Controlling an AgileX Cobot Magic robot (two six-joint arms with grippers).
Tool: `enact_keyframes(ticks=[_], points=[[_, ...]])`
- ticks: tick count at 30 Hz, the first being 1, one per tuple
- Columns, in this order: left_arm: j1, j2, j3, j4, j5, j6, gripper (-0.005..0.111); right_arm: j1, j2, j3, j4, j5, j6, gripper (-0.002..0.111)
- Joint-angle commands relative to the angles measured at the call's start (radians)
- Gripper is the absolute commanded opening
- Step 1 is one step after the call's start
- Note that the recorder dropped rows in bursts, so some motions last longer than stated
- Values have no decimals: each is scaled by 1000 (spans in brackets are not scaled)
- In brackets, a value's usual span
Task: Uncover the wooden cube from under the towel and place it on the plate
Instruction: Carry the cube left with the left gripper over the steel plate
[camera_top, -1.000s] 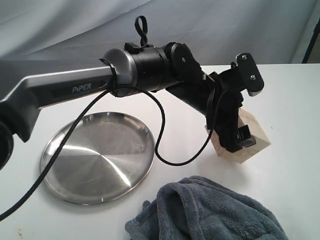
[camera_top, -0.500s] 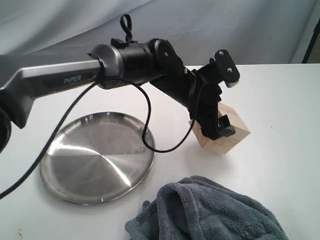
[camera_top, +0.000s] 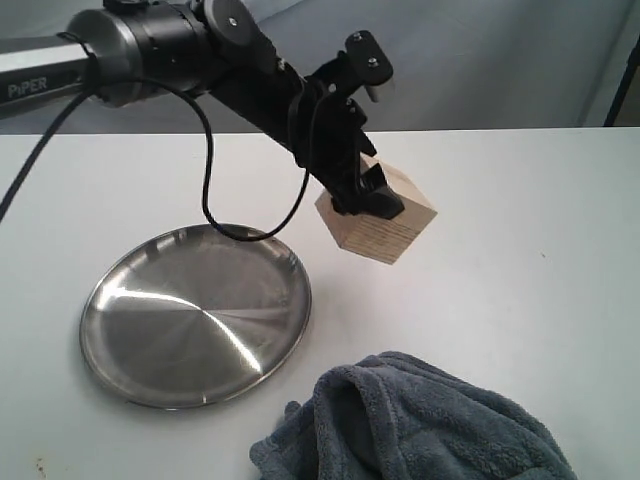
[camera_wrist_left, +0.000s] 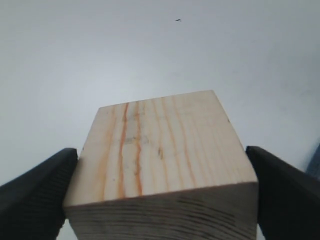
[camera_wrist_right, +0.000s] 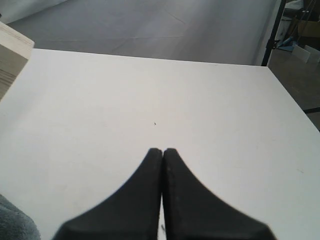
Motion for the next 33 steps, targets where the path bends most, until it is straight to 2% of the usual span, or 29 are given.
enact_keyframes(ticks=[1, 5, 9, 15, 26, 33], points=[[56, -65, -1, 47, 30, -76, 0, 3, -6, 4, -8, -4, 2, 0], [111, -114, 50, 60, 47, -84, 0, 3, -6, 4, -8, -4, 2, 0], [175, -178, 160, 60, 47, -73, 0, 3, -6, 4, -8, -4, 2, 0], [234, -258, 332, 60, -56, -66, 0, 3, -6, 4, -8, -4, 2, 0], [237, -294, 541, 59, -244, -51, 0, 3, -6, 4, -8, -4, 2, 0], [237, -305, 650, 51, -449, -46, 0, 3, -6, 4, -8, -4, 2, 0]])
